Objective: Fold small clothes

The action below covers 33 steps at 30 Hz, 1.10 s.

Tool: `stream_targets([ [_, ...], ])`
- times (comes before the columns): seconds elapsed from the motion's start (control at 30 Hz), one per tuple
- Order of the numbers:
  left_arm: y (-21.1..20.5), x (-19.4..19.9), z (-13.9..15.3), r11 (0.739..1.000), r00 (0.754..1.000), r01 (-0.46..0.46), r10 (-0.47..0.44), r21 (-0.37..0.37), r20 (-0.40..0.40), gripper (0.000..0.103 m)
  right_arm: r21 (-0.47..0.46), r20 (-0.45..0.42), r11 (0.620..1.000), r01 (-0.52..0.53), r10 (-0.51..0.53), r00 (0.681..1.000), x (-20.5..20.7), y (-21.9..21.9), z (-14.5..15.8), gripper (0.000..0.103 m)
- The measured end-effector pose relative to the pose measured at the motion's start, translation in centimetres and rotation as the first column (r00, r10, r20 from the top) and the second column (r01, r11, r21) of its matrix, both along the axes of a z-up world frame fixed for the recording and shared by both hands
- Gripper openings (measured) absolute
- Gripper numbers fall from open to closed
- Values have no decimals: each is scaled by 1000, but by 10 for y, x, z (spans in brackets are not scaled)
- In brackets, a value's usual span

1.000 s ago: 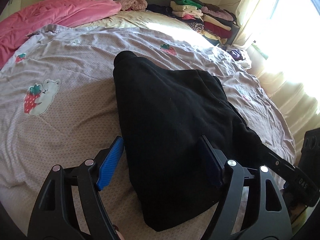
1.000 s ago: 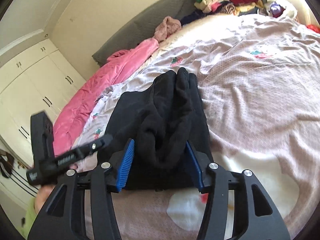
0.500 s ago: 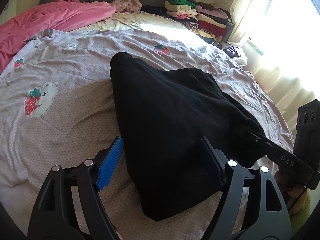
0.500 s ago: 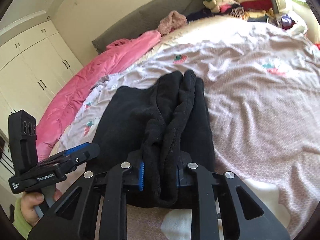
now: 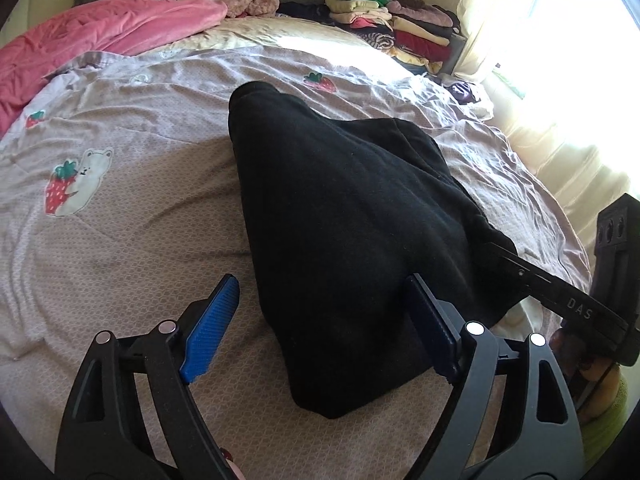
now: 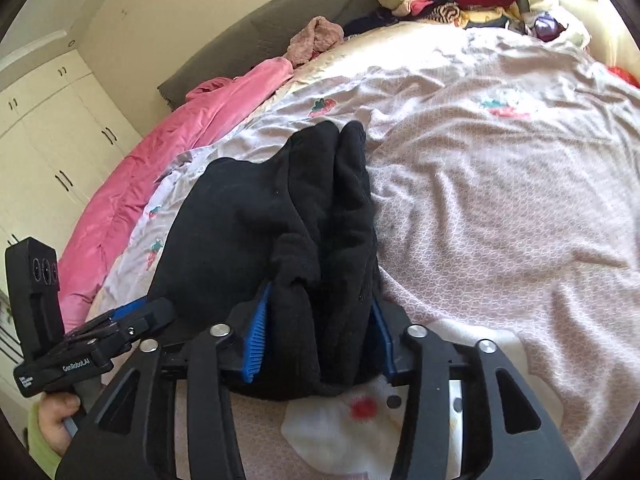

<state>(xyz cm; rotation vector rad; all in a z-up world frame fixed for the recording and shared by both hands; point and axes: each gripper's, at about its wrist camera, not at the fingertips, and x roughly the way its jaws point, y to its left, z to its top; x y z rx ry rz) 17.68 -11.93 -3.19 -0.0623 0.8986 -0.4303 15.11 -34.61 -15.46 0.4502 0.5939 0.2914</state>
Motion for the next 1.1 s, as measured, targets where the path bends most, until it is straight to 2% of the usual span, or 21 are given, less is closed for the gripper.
stream_targets([
  [0.07, 2, -3, 2, 1000, 1000, 0, 0, -1, 6, 77, -25, 26, 1000, 15, -14, 1000, -9, 1, 5, 54],
  [0.23, 11, -14, 11, 1000, 999, -13, 13, -1, 33, 80, -112, 98, 992, 53, -42, 994, -38, 2, 23, 73],
  [0.3, 15, -20, 16, 1000, 999, -20, 20, -2, 49, 80, -141, 137, 987, 75, -56, 989, -49, 1, 29, 78],
  [0.33, 17, -23, 19, 1000, 998, -22, 22, -4, 55, 82, -151, 156, 985, 82, -59, 986, -55, 1, 32, 82],
  [0.37, 20, -26, 22, 1000, 998, -25, 26, -7, 61, 92, -161, 171, 983, 86, -58, 984, -60, 1, 36, 84],
  [0.4, 23, -30, 26, 999, 997, -29, 30, -15, 73, 94, -170, 180, 982, 87, -56, 982, -64, 2, 38, 86],
  [0.6, 34, -49, 38, 999, 994, -44, 46, -17, 104, 94, -215, 225, 971, 100, -51, 973, -83, 10, 44, 93],
  [0.8, 42, -74, 43, 998, 989, -61, 60, 7, 133, 94, -256, 255, 960, 115, -48, 966, -103, 18, 40, 94],
  [0.83, 44, -77, 43, 998, 989, -64, 62, 11, 134, 94, -261, 255, 958, 117, -49, 966, -106, 19, 39, 97],
  [1.1, 53, -104, 26, 995, 989, -85, 79, 43, 121, 94, -329, 210, 938, 108, -39, 977, -122, 32, 16, 98],
])
